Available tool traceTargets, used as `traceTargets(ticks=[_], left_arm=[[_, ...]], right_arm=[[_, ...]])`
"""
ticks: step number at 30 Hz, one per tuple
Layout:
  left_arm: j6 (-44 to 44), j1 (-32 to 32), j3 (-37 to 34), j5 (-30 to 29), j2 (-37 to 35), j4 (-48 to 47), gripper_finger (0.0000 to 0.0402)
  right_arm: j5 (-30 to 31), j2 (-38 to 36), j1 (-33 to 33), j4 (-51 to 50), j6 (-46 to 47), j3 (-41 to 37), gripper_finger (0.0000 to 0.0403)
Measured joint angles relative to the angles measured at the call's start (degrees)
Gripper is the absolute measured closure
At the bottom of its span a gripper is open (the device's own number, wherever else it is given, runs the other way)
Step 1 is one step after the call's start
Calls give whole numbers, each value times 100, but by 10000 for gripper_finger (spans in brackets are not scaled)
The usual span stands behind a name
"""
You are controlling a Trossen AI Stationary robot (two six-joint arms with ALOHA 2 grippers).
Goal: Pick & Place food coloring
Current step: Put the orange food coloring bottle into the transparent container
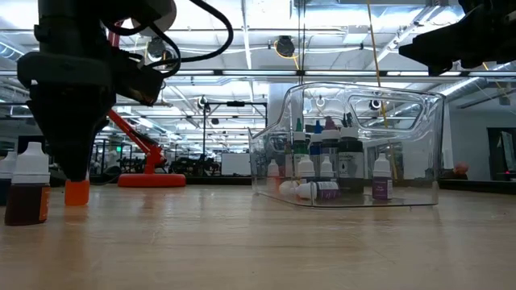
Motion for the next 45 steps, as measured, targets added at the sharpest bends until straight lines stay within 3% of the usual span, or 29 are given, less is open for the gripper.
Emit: traceTargets(ticks=[34, 38, 45], left_arm=[[561, 136, 17, 197, -72, -9, 164], [559, 136, 18, 205, -72, -4, 201], [559, 136, 20, 222, -72, 2, 312]], right_arm=[[0, 1, 1, -13, -15, -2, 243], [0, 2, 0, -31, -20, -2, 243], [0, 2, 0, -31, -20, -2, 243]])
